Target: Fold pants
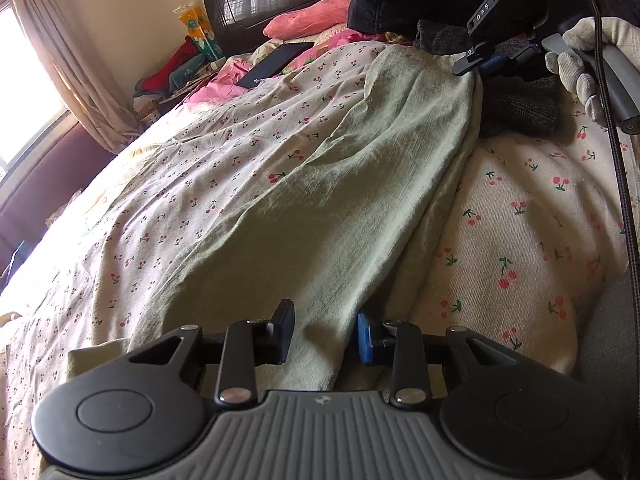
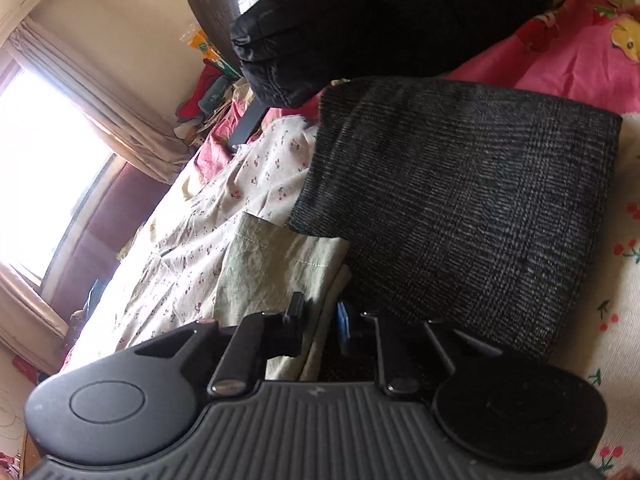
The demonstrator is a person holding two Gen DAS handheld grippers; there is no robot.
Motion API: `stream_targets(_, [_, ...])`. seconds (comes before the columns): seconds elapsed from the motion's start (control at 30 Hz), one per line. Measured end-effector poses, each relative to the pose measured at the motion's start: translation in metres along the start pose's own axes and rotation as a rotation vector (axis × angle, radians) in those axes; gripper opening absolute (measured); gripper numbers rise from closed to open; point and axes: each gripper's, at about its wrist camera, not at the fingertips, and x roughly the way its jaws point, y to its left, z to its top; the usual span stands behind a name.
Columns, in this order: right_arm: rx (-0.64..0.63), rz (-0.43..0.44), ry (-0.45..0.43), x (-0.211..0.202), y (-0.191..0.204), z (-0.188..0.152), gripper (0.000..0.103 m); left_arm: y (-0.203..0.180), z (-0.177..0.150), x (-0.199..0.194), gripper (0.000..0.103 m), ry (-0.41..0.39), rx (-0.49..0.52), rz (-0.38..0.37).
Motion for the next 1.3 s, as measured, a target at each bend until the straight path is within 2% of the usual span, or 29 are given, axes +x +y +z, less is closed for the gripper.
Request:
stream_targets(0.07, [-0.014,-0.006,-0.027,-0.006,0.001,-0.001,0.022,0.0,0.0,-0.001,0.046,-0.003,0.0,-0.003])
stream_targets(0.13, [-0.036,-0.016,-0.061,-0.012,0.003,0.0,0.043,-0.001,-0.001,-0.001,0.046,-0.002,0.006,-0.002])
stream_targets(0.2, [-0.048,-0.006,-0.068,-0.017,0.004,0.003,0.049,-0.002,-0.001,-0.001,0.046,-0.003,0.016,0.004])
stream_targets(0.37, [-0.071,-0.023,-0.109,-0.021,0.008,0.004,0.049,-0.004,0.001,-0.001,0.046,-0.013,0.015,0.0])
stream_targets(0.47, [-0.039,0.002,-0.068,-0.02,0.005,0.002,0.048,-0.006,0.001,0.0,0.046,-0.017,0.021,-0.003])
stream_targets(0.53, [-0.026,0.007,-0.035,-0.021,0.004,-0.002,0.041,-0.005,0.001,0.001,0.046,-0.018,0.02,-0.002])
stream_targets(0.67, [-0.01,0.045,0.037,-0.02,0.005,-0.009,0.038,-0.003,0.001,0.002,0.046,-0.016,-0.004,-0.011])
stream_targets(0.87, [-0.006,0.009,0.052,-0.006,0.01,-0.008,0.035,-0.002,0.001,0.001,0.046,-0.02,-0.015,-0.006])
stream_targets(1.1, [-0.026,0.049,0.009,-0.036,0.016,-0.003,0.035,-0.001,0.001,0.002,0.046,-0.024,-0.034,-0.009])
stream_targets(1.2, [-0.012,0.072,0.017,-0.035,0.017,-0.007,0.034,-0.001,0.001,0.0,0.046,-0.027,-0.034,-0.011])
stream_targets(1.3, [0.015,0.032,0.054,-0.021,0.011,-0.009,0.034,0.0,0.0,-0.001,0.046,-0.026,-0.033,-0.008])
